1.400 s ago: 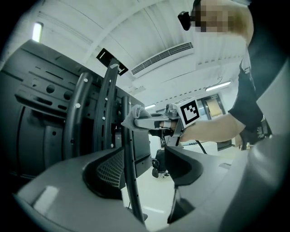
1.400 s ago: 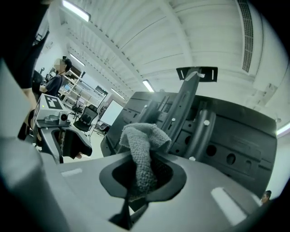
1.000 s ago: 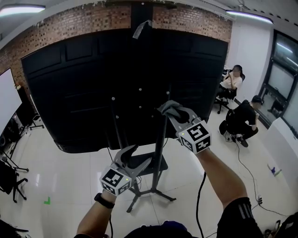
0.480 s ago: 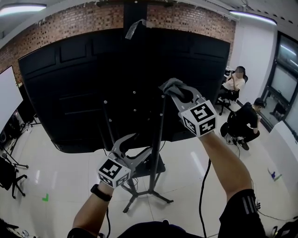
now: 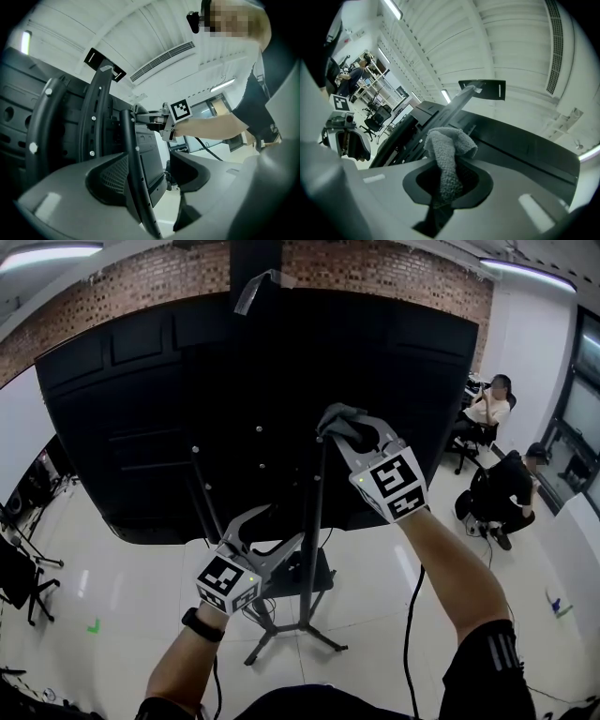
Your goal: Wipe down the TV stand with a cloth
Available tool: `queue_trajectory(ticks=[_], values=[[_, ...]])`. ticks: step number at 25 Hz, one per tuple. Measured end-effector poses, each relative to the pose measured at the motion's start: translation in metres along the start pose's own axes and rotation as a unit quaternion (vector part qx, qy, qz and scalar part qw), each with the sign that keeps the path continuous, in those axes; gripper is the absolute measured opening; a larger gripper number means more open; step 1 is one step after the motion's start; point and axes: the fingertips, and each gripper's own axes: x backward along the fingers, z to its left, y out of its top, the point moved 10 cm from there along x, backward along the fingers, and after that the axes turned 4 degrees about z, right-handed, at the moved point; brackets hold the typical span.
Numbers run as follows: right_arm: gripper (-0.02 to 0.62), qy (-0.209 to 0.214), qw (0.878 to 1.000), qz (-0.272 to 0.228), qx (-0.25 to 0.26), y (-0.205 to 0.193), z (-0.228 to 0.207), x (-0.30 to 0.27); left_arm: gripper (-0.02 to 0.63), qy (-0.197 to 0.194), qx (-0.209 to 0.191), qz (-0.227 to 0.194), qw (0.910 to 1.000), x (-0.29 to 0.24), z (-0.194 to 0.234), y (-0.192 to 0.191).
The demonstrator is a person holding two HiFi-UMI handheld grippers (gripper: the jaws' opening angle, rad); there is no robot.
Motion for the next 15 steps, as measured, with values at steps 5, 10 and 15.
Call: queue_trajectory(ticks=[5,10,15], values=[[0.037,0.023,0.999,0.013,0.023,-0.023,0.017,0.001,0.299,0.007,0.012,0.009,0.9999,-0.009,-0.004,-0.014],[0.037,0.039,0.999,0.023,0.02,-0.046,0.037,0.004,0.299,0.01,0.022,0.016,0.9996,-0.017,-0.006,-0.026],[0.037,0.056,0.997,0.045,0.011,-0.07,0.058,0.007,0.299,0.011,0.035,0.026,0.999,-0.02,-0.01,-0.042]])
